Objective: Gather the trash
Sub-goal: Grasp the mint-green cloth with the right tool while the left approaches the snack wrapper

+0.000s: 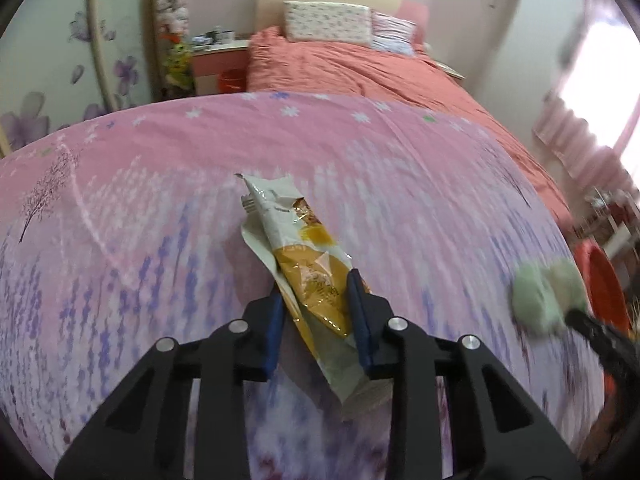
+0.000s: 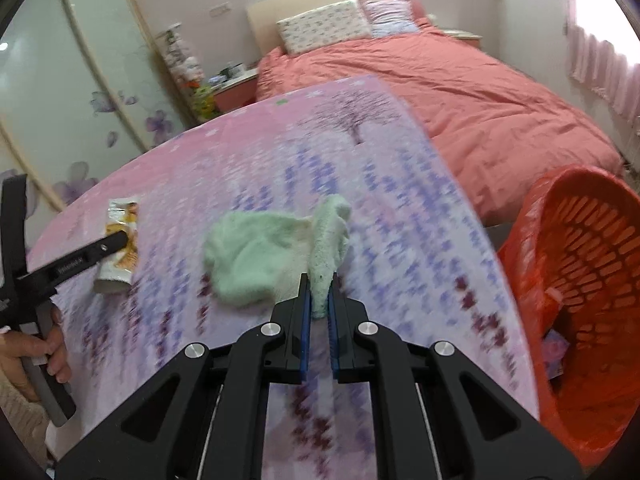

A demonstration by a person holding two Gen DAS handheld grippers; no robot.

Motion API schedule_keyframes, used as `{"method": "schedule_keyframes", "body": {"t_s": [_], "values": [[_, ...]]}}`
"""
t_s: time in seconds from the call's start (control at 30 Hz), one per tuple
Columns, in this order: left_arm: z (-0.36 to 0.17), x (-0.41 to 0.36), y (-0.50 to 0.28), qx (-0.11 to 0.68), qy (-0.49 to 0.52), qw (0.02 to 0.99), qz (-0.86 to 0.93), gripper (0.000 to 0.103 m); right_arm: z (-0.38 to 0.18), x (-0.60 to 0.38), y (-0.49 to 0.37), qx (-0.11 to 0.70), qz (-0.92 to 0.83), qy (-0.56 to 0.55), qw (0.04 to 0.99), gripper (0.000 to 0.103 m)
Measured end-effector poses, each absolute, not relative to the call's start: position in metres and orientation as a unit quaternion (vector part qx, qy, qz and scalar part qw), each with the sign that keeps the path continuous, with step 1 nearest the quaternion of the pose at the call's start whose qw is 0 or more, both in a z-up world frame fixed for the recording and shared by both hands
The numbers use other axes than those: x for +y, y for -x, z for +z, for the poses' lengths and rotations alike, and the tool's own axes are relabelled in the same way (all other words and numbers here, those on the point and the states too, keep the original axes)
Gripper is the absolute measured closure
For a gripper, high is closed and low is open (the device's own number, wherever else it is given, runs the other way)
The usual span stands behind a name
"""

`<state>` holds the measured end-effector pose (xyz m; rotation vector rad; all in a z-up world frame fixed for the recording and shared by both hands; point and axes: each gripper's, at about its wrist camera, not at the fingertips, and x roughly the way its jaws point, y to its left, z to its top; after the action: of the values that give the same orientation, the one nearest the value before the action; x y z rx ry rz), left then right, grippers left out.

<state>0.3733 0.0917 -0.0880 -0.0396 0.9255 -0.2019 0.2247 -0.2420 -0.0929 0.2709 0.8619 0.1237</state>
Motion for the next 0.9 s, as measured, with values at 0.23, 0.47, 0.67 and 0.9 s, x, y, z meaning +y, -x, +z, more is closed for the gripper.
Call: {"method": "schedule_keyframes", "body": {"t_s": [0.23, 0.47, 0.67, 0.9], "values": [[-0.087, 0.107, -0.334, 0.45, 0.026, 0.886, -0.11, 0.053, -0.085, -0.228, -0.206, 0.411, 0.097, -0.119, 0.899, 0.049], [-0.079, 0.099, -0.329, 0.431, 0.014, 0.9, -0.067, 0.015, -0.078, -0.222, -0.226, 0.385, 0.032, -0.101, 0.917, 0.023], [-0.084, 0.075, -0.336, 0.432, -0.034, 0.901, -0.028, 0.01, -0.098, -0.204, -0.256, 0.419, 0.023, -0.074, 0.905, 0.018], [-0.096, 0.077, -0.342, 0.449, -0.032, 0.893, -0.007, 0.011, -0.099, -0.193, -0.255, 0.423, 0.029, -0.039, 0.905, 0.052]]}}
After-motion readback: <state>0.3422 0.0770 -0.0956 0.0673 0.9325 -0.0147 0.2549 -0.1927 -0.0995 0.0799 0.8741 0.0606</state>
